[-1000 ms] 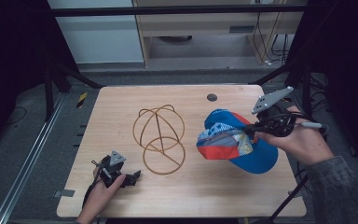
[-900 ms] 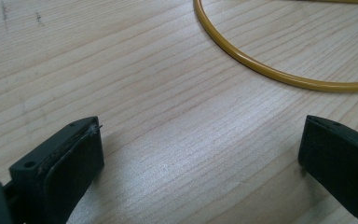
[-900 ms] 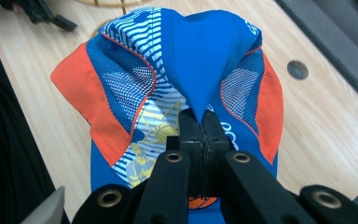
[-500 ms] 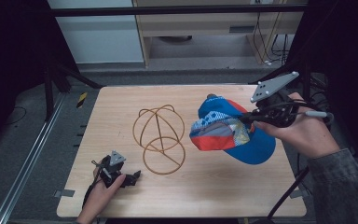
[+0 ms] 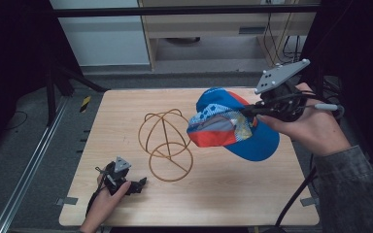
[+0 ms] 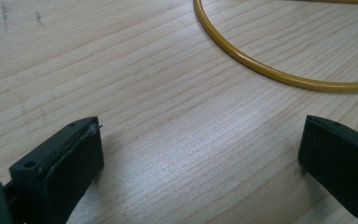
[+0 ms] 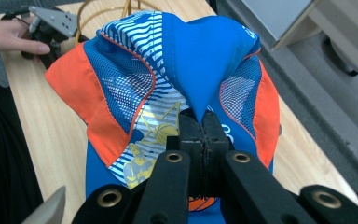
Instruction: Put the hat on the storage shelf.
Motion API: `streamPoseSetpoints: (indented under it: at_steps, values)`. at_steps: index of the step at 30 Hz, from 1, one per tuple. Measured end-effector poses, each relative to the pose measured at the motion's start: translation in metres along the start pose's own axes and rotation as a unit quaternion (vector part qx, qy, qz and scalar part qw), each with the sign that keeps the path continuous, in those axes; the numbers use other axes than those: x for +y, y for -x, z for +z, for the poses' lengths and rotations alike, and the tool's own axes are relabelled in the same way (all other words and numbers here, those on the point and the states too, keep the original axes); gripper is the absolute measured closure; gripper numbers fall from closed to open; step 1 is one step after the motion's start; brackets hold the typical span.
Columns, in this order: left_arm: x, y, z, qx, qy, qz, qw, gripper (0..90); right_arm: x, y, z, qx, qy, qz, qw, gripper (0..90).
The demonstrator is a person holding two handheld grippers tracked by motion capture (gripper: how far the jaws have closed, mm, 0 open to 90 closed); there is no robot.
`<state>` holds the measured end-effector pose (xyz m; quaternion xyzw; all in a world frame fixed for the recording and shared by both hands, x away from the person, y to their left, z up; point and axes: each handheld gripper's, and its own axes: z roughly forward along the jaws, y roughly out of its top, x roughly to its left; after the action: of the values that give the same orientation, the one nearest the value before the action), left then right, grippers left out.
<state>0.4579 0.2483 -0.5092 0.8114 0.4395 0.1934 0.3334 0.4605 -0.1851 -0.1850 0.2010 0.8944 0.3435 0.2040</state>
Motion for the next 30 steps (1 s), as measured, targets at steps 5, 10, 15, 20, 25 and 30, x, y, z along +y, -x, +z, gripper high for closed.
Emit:
streamPoseSetpoints:
  at_steps: [5,10,15,20,25,30]
  values:
    - [0.0,0.0,0.0,0.0,0.0,0.0,1.0,0.0,0.015,-0.003,0.005,0.001,0.012,-0.01,0.9999,90.0]
    - [0.0,0.0,0.0,0.0,-0.001,-0.001,1.0,0.0,0.033,-0.006,0.014,0.007,0.03,-0.015,0.9994,90.0]
    - [0.0,0.0,0.0,0.0,0.0,-0.001,1.0,0.0,0.045,-0.008,0.023,0.011,0.035,-0.022,0.9991,90.0]
    - [0.0,0.0,0.0,0.0,0.0,-0.002,1.0,0.0,0.058,-0.01,0.034,0.019,0.042,-0.027,0.9986,90.0]
    - [0.0,0.0,0.0,0.0,-0.001,-0.001,1.0,0.0,0.074,-0.012,0.051,0.025,0.046,-0.036,0.998,90.0]
    - [0.0,0.0,0.0,0.001,0.0,-0.001,1.0,0.0,0.089,-0.015,0.07,0.033,0.043,-0.044,0.9976,90.0]
